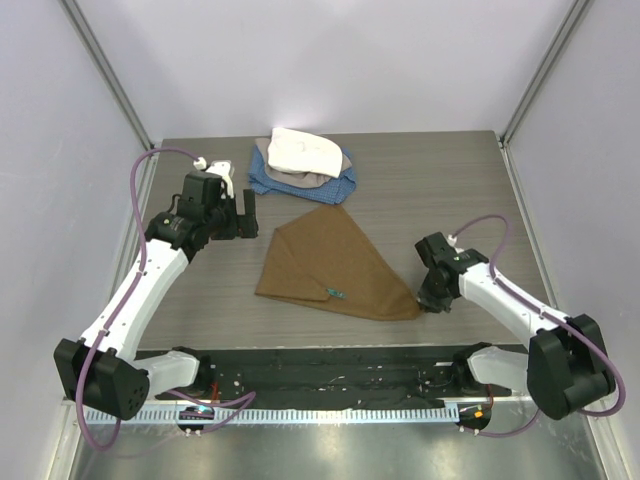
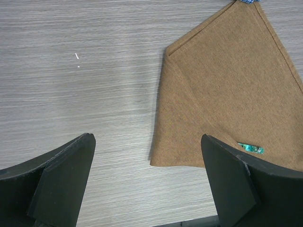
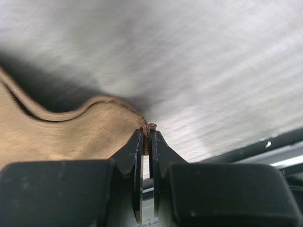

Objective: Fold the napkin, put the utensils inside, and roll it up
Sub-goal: Fold the napkin

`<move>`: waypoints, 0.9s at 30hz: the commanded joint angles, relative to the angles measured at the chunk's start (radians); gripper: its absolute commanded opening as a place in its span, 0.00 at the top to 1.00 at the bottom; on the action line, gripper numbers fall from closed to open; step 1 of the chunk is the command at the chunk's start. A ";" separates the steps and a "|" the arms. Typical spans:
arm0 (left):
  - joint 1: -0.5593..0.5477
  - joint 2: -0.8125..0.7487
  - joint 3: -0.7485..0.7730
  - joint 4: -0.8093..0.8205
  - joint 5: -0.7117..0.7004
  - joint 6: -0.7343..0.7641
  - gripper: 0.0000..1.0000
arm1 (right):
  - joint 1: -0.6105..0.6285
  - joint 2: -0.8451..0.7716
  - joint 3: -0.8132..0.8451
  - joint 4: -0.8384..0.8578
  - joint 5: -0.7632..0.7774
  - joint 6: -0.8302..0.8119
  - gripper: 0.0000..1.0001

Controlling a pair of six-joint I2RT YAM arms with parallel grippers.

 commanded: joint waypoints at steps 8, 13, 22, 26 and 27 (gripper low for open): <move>0.005 0.010 -0.011 0.028 -0.010 0.018 0.00 | 0.257 0.093 0.296 0.168 0.165 -0.121 0.99; 0.011 0.028 -0.013 0.027 -0.019 0.018 0.00 | 0.344 0.210 0.390 0.309 0.120 -0.153 0.99; 0.023 0.049 -0.016 0.027 -0.038 0.019 0.00 | 0.519 0.399 0.563 0.446 0.119 -0.136 0.99; 0.026 0.056 -0.014 0.027 -0.038 0.018 0.00 | 0.562 0.458 0.597 0.507 0.151 -0.121 0.99; 0.026 0.057 -0.016 0.027 -0.038 0.018 0.00 | 0.570 0.480 0.609 0.533 0.154 -0.122 0.99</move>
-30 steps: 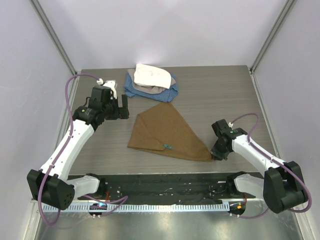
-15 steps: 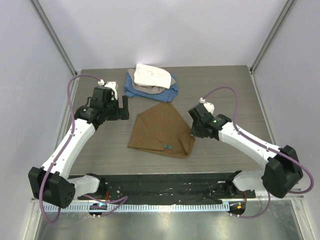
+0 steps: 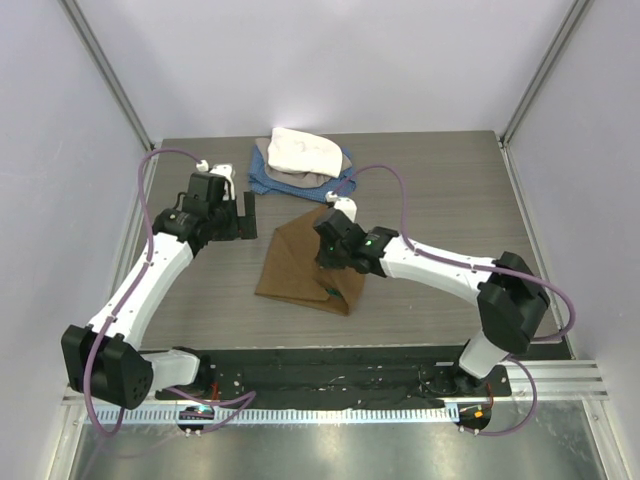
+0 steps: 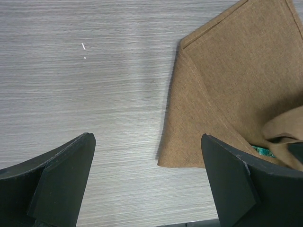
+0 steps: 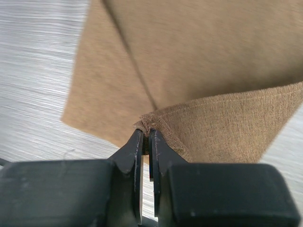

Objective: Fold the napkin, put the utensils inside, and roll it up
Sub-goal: Fold the napkin

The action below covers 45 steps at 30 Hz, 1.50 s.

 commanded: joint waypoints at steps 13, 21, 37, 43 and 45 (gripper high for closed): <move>0.018 0.000 0.000 0.023 -0.030 0.018 0.00 | 0.090 0.180 0.162 0.207 0.050 0.004 0.99; 0.020 -0.001 0.000 0.024 -0.027 0.016 0.00 | 0.125 0.238 0.196 0.210 0.048 -0.005 0.99; 0.020 0.008 0.000 0.023 -0.022 0.015 0.00 | 0.154 0.324 0.261 0.226 0.070 -0.035 0.99; 0.020 0.014 0.002 0.023 -0.022 0.012 0.00 | 0.174 0.339 0.276 0.228 0.091 -0.038 0.99; 0.020 0.014 -0.001 0.023 -0.024 0.012 0.00 | 0.193 0.333 0.274 0.227 0.146 -0.044 0.99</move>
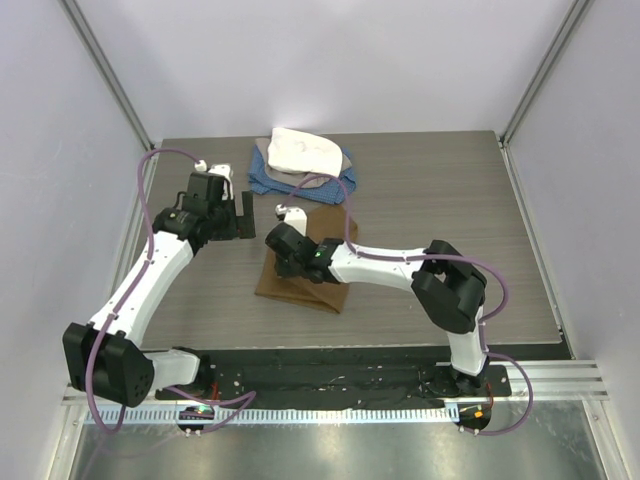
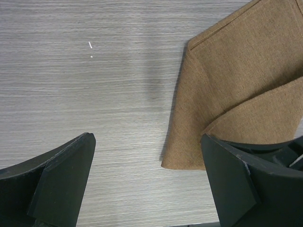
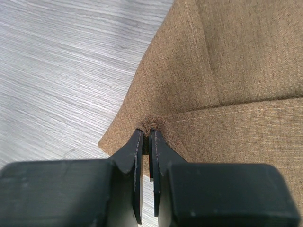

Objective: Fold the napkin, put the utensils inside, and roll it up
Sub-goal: Fold the napkin, then roll the napkin with the utensil

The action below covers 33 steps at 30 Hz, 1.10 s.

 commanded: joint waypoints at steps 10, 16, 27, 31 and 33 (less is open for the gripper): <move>0.007 0.006 0.001 0.021 0.000 0.010 0.00 | 0.053 -0.027 0.090 -0.043 0.364 -0.070 0.99; 0.007 0.008 0.001 0.021 0.001 0.010 0.00 | 0.053 -0.009 0.101 -0.046 0.378 -0.079 0.99; 0.007 0.016 0.001 0.021 -0.007 0.010 0.00 | 0.067 0.050 0.138 0.004 0.164 -0.096 0.93; 0.015 0.016 0.001 0.022 -0.013 0.006 0.00 | 0.071 0.034 0.112 0.050 0.073 -0.110 0.65; 0.033 0.008 -0.001 0.033 -0.011 -0.002 0.00 | 0.076 -0.001 0.072 0.108 0.046 -0.119 0.60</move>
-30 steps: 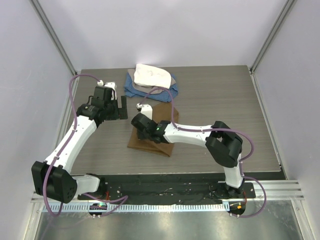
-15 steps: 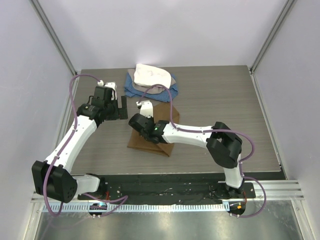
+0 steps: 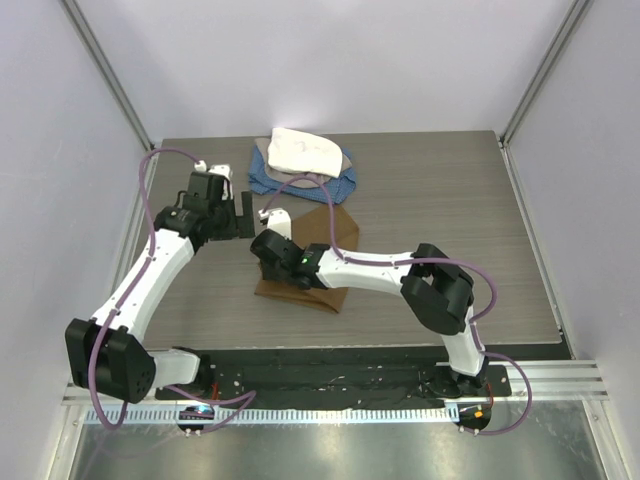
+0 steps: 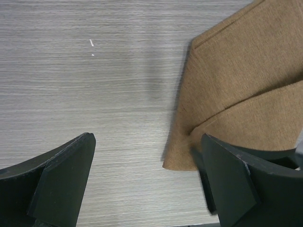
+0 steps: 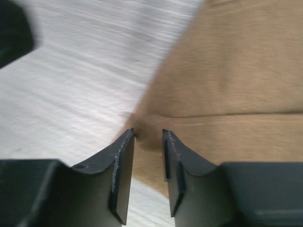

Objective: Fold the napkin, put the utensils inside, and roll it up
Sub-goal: Roll the napkin with the utensil

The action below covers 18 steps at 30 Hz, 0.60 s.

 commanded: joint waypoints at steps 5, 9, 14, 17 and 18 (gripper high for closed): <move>0.089 -0.025 -0.011 0.062 0.066 -0.063 0.00 | 0.018 -0.239 -0.187 0.265 -0.134 -0.042 0.30; 0.109 -0.046 -0.080 0.114 0.133 -0.147 0.00 | 0.018 -0.330 -0.268 0.266 -0.102 -0.066 0.30; 0.109 -0.086 -0.180 0.175 0.157 -0.231 0.00 | 0.001 -0.373 -0.348 0.265 -0.084 -0.095 0.42; 0.109 -0.114 -0.244 0.208 0.153 -0.274 0.00 | -0.015 -0.345 -0.340 0.266 -0.085 -0.105 0.62; 0.109 -0.120 -0.275 0.214 0.153 -0.297 0.00 | -0.019 -0.324 -0.336 0.266 -0.087 -0.113 0.64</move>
